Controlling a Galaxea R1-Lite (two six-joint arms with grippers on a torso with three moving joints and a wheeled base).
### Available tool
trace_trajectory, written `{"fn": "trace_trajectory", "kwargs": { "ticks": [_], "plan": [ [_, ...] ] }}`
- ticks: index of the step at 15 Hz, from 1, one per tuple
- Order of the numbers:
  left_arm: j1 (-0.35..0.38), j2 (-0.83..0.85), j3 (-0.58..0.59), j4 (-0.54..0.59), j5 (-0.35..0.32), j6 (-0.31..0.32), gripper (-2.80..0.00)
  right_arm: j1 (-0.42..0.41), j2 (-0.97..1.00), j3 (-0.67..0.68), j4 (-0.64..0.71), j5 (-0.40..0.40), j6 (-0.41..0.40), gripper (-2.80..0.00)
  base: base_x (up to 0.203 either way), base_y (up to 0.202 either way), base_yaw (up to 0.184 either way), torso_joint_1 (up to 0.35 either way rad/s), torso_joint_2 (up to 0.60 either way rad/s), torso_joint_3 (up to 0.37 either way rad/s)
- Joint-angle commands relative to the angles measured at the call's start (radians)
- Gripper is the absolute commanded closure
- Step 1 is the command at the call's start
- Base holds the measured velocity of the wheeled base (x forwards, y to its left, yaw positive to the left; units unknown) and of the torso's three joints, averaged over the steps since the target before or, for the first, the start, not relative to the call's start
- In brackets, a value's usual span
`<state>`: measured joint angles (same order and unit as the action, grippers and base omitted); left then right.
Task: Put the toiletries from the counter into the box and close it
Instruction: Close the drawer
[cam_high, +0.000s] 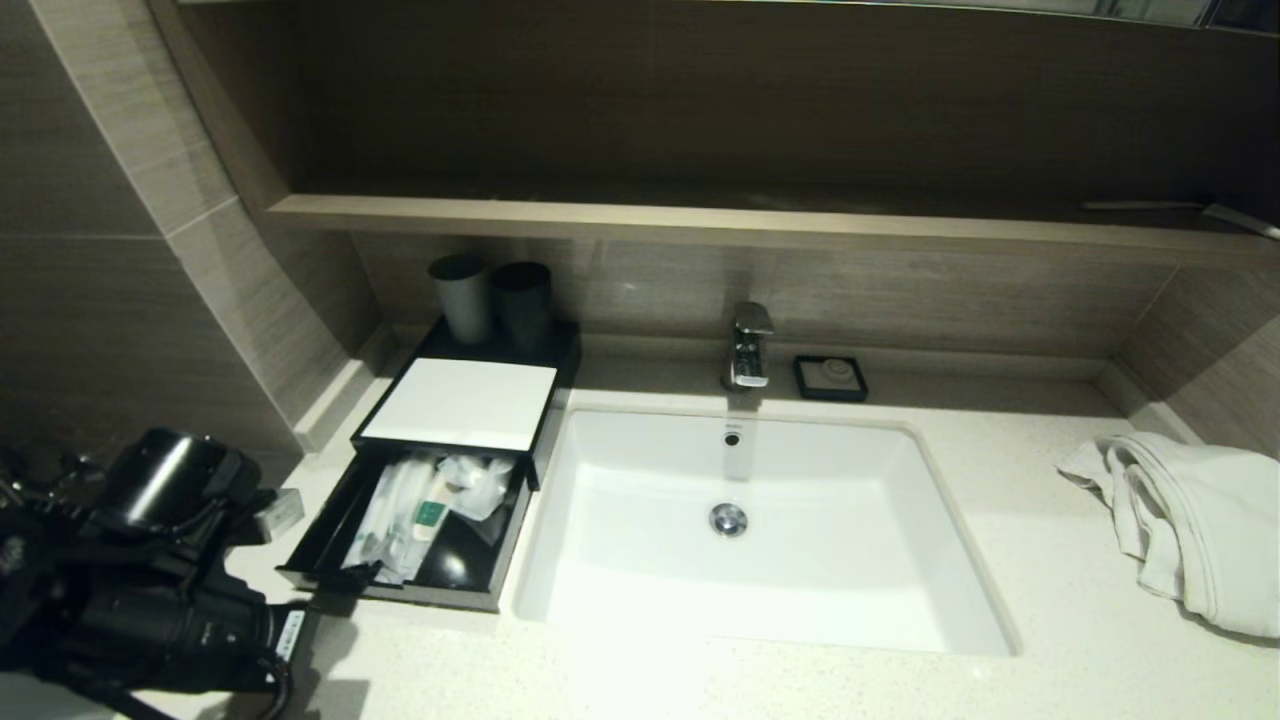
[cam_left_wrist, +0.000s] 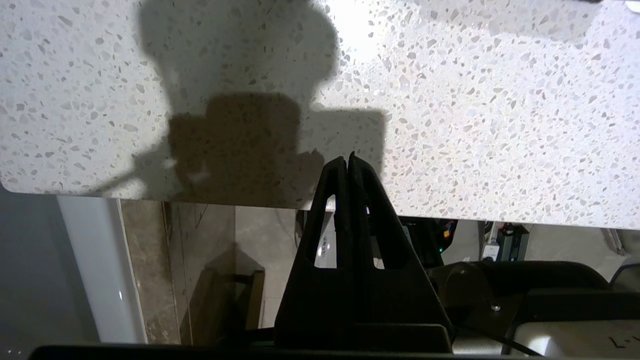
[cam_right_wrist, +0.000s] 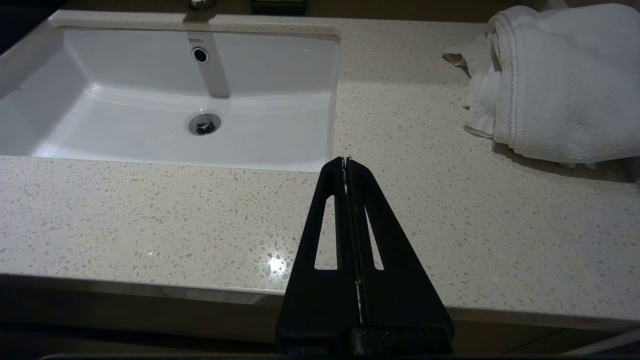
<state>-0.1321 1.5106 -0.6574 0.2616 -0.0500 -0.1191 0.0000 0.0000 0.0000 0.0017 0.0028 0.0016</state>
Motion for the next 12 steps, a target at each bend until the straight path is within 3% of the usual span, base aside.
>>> {"fn": "trace_trajectory", "kwargs": {
  "ticks": [1,8,12],
  "plan": [
    [0.000,0.018,0.001,-0.033,-0.002,-0.003,0.00,0.000,0.000,0.000,0.000,0.000,0.000,0.00,0.000,0.000,0.000,0.000,0.00,0.000],
    [0.002,0.093,0.000,-0.124,0.002,-0.002,0.00,0.000,0.000,0.000,0.000,0.000,0.000,0.00,0.000,0.000,0.000,0.000,0.00,0.000],
    [0.002,0.154,-0.004,-0.169,0.053,-0.008,0.00,0.000,0.000,0.000,0.000,0.000,0.000,0.00,0.000,0.000,0.000,0.000,0.00,0.000]
  ]
}}
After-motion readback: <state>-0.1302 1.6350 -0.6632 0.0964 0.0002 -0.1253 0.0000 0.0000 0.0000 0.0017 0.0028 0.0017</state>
